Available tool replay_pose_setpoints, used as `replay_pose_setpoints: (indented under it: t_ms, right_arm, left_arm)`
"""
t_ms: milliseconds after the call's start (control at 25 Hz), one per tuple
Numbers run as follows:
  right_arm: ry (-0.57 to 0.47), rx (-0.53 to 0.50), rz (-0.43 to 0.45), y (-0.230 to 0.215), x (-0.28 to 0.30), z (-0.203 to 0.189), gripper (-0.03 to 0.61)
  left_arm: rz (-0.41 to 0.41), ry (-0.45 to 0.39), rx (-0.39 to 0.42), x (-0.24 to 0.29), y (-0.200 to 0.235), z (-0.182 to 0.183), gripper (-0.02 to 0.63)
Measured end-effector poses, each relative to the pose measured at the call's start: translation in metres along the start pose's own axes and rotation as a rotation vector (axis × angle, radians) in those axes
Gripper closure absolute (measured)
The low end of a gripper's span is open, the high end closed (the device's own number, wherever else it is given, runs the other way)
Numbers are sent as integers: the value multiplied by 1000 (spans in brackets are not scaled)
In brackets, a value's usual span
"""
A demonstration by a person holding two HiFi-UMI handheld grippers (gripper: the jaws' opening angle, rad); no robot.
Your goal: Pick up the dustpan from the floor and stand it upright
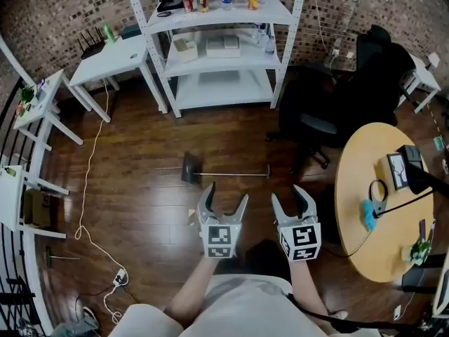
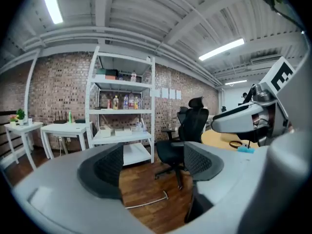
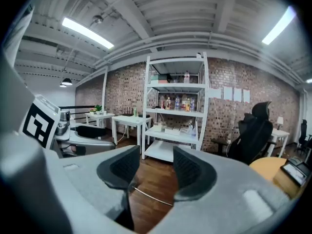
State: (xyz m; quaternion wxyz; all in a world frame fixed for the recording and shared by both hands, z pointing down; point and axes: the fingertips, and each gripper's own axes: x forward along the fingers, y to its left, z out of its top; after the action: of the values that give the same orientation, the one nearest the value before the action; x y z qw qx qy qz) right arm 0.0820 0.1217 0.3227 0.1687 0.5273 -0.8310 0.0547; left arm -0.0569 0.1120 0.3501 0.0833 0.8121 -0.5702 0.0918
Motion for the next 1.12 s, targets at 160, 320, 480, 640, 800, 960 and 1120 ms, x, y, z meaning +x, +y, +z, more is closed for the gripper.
replay_pose_setpoints:
  t_ms: [160, 320, 480, 640, 800, 960, 1120]
  right_arm:
    - [118, 51, 19, -24, 57, -44, 374]
    - [239, 140, 59, -57, 127, -100, 375]
    - [333, 214, 78, -99, 196, -162, 376]
    - [416, 254, 69, -150, 265, -221, 375]
    - [530, 292, 85, -173, 328, -306, 376]
    - [650, 351, 92, -172, 376, -416, 396]
    - [708, 478, 69, -175, 447, -537, 416]
  left_arm:
    - [-4, 141, -30, 60, 22, -49, 215]
    - [-39, 233, -42, 134, 31, -79, 215]
    - [-84, 307, -57, 212, 25, -112, 215]
    - [-132, 297, -130, 292, 12, -134, 241]
    - [-154, 366, -161, 353, 9, -193, 229]
    - [-202, 473, -166, 389, 7, -290, 232]
    - [-254, 525, -212, 441, 16, -397, 243]
